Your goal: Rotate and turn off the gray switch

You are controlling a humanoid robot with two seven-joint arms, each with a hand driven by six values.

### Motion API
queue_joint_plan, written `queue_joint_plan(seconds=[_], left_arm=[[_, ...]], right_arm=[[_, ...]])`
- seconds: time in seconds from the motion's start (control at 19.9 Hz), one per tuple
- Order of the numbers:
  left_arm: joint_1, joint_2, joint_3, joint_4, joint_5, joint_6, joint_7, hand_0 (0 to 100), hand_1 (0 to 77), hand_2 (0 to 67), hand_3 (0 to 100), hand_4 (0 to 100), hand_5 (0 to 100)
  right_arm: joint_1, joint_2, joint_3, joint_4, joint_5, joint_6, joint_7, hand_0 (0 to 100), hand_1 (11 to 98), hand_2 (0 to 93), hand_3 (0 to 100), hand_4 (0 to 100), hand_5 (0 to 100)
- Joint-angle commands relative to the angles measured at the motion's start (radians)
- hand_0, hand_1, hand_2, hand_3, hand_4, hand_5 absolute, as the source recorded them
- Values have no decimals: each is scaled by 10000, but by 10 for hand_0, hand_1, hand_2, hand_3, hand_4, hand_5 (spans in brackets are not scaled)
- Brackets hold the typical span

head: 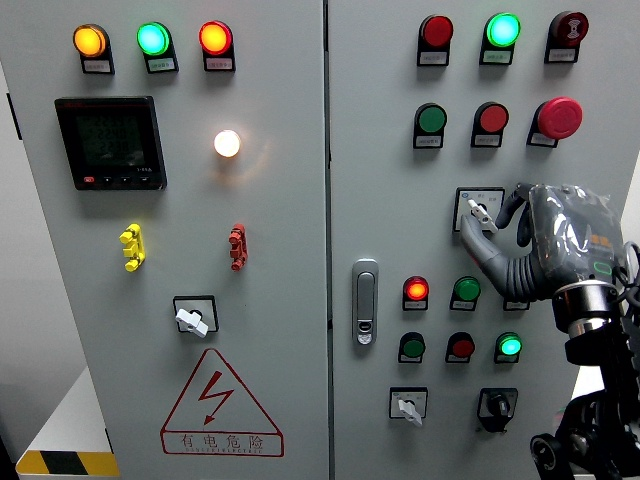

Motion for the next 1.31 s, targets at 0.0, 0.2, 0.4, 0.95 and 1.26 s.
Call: queue_joint_plan(seconds=[0.0,0.2,0.4,0.95,1.26], left_arm=[[3,0,0,0,-11,0,0,0,0,132,183,95,118],[-12,0,0,0,4,0,0,0,0,132,183,96,118],[3,0,0,0,4,0,0,0,0,132,183,96,118],[3,0,0,0,4,0,0,0,0,132,183,96,118],[3,0,0,0,-11,0,0,0,0,132,183,96,118]], right_arm=[[-1,0,1,1,0,15,-62,446,310,682,920,998,982],[76,0,-14,-14,-16,30,-78,494,300,683,926,999,980],[76,0,-76,-29,-16,30,-139,513,303,686,928,998,982],[76,0,-122,-60,-16,15,-185,584,309,693,930,998,980],[76,0,-122,-60,-16,15,-185,616,318,702,932,999,978]])
